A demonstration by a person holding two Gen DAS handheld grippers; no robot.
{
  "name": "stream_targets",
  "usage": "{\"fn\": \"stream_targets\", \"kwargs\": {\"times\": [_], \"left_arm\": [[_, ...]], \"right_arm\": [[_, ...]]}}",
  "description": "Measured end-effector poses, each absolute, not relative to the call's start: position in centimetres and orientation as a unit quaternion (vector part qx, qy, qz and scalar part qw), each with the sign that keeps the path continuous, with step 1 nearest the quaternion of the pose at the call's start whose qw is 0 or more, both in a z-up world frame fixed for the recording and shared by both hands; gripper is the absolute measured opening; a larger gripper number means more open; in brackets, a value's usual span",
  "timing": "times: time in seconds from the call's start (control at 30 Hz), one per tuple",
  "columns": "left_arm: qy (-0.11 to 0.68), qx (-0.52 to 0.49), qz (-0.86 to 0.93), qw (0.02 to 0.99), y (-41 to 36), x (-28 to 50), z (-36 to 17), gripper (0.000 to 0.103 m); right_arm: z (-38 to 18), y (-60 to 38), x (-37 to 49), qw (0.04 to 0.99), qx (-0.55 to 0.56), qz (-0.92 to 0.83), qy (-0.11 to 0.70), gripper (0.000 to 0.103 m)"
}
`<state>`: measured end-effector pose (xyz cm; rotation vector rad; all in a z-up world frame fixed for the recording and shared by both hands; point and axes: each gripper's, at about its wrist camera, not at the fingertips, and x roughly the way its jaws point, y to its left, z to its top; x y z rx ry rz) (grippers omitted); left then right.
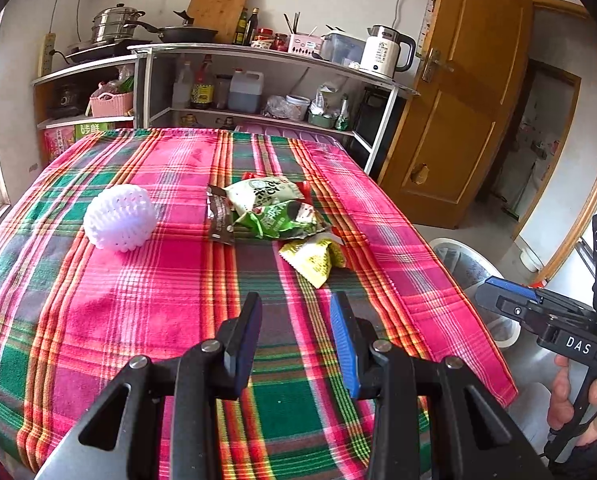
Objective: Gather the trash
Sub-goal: 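Bring both tools back to the table toward the white mesh ball and yellow bag, then grasp the white mesh ball with the left tool while the right tool grasps the yellow chip bag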
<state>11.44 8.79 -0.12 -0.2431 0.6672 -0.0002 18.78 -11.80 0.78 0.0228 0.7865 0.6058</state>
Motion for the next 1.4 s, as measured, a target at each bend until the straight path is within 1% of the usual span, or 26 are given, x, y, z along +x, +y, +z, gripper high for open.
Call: {"fn": "stream_targets", "kwargs": {"times": [0.03, 0.07, 0.37, 0.53, 0.63, 0.7, 0.77, 0.8, 0.87, 1.0, 1.2, 1.4], "left_arm": [[0.326, -0.121, 0.005, 0.938, 9.2, 11.4, -0.1, 0.042], [0.325, -0.123, 0.01, 0.938, 9.7, 11.4, -0.2, 0.043], [0.316, -0.126, 0.049, 0.939, 13.4, 11.9, -0.1, 0.047], [0.311, -0.127, 0.07, 0.939, 15.6, 12.7, 0.0, 0.053], [0.31, -0.129, 0.082, 0.939, 17.1, 13.4, -0.1, 0.055], [0.308, -0.126, 0.091, 0.939, 18.1, 13.8, -0.1, 0.055], [0.308, -0.122, 0.1, 0.938, 19.0, 14.5, -0.2, 0.055], [0.309, -0.121, 0.104, 0.938, 19.4, 14.8, -0.2, 0.055], [0.311, -0.114, 0.111, 0.937, 20.1, 15.6, -0.2, 0.056], [0.315, -0.109, 0.12, 0.935, 21.5, 17.0, -0.5, 0.063], [0.342, -0.109, 0.122, 0.925, 22.0, 19.4, -1.7, 0.064], [0.356, -0.113, 0.115, 0.921, 21.6, 20.0, -2.4, 0.064]], "right_arm": [[0.8, -11.4, 18.9, 0.878, 0.009, 0.293, 0.377, 0.048], [0.9, -11.0, 19.0, 0.878, 0.007, 0.296, 0.376, 0.049], [0.7, -7.1, 20.9, 0.868, -0.004, 0.316, 0.384, 0.049], [0.2, -5.0, 22.2, 0.86, -0.013, 0.325, 0.392, 0.05], [-0.2, -3.9, 23.1, 0.857, -0.018, 0.329, 0.397, 0.05], [-0.5, -3.2, 23.5, 0.855, -0.02, 0.331, 0.399, 0.053], [-0.8, -2.6, 24.2, 0.852, -0.021, 0.333, 0.403, 0.059], [-1.0, -2.3, 24.4, 0.851, -0.022, 0.333, 0.405, 0.06], [-1.4, -1.9, 25.0, 0.85, -0.026, 0.33, 0.41, 0.06], [-2.0, -0.9, 26.0, 0.846, -0.034, 0.33, 0.418, 0.06], [-2.8, 0.4, 26.9, 0.842, -0.044, 0.328, 0.426, 0.06], [-3.6, 0.6, 27.5, 0.84, -0.046, 0.314, 0.439, 0.06]]}}
